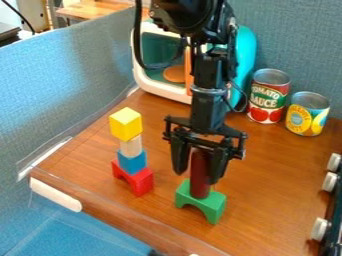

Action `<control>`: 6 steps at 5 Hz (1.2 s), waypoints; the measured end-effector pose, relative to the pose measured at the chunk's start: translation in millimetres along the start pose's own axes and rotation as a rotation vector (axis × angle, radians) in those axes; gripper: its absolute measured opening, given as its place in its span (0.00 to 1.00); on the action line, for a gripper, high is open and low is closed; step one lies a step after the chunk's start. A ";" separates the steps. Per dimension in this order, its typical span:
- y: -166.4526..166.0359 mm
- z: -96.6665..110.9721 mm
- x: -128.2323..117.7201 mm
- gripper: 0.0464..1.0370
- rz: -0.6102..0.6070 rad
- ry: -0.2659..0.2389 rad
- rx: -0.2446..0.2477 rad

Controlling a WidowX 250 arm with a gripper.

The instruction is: Put the brown cylinder on top of the green arch

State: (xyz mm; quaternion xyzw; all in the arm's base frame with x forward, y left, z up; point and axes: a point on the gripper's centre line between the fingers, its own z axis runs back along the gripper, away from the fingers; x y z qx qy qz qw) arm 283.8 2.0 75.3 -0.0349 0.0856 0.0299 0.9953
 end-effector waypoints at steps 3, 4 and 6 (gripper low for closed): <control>-0.2 25.8 13.6 0.96 0.004 -0.047 0.010; -2.5 61.2 33.7 0.96 -0.011 -0.151 0.030; -1.7 70.6 54.2 0.96 -0.040 -0.188 0.084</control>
